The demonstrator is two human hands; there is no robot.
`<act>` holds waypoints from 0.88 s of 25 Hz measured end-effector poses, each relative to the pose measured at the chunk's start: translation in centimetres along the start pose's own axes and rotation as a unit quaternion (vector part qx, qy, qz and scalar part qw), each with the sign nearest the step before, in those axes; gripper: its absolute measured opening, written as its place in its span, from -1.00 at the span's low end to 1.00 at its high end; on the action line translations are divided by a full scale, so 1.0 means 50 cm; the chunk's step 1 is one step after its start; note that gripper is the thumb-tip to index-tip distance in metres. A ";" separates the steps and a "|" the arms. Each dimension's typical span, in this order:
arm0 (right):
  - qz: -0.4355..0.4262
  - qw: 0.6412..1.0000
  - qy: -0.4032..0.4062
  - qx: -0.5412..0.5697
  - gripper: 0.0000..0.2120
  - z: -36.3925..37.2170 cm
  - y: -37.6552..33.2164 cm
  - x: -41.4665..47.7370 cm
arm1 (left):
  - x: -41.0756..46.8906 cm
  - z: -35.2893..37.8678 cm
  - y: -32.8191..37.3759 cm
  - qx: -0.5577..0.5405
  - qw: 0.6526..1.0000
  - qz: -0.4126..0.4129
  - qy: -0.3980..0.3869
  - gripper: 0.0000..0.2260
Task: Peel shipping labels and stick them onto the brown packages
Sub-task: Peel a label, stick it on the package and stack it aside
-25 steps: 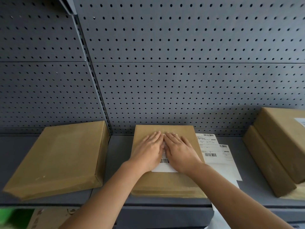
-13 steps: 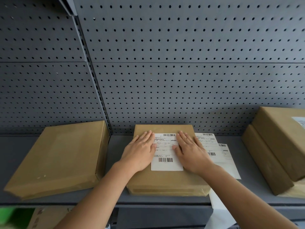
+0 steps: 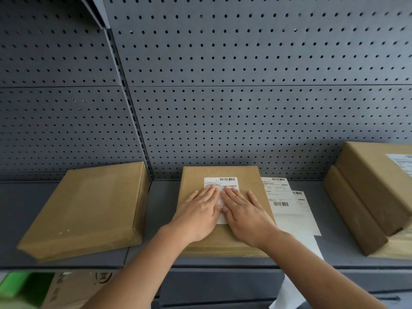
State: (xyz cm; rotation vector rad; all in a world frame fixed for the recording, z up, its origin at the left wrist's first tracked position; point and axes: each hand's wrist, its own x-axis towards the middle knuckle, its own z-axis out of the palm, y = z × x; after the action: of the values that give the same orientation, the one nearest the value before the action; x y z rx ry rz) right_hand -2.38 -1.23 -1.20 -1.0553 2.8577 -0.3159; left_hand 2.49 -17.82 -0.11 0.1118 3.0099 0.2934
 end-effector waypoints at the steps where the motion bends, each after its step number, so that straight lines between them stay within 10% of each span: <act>1: 0.010 1.000 0.001 0.000 -0.47 -0.001 0.005 0.000 | -0.002 0.001 -0.002 0.002 1.000 -0.004 -0.003 -0.47; 11: 0.104 0.994 -0.004 0.013 -0.44 -0.015 0.071 -0.040 | -0.044 0.004 -0.043 -0.003 0.997 -0.073 -0.007 -0.46; 22: -0.014 1.000 -0.002 -0.001 -0.36 0.012 -0.038 -0.100 | -0.113 0.039 0.050 0.017 1.000 0.009 0.016 -0.47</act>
State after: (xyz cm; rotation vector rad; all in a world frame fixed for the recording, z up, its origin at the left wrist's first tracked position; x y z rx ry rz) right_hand 2.69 0.53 -1.35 -1.0943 2.8420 -0.3127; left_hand 8.46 -15.49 -0.90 0.1386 3.0482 0.2472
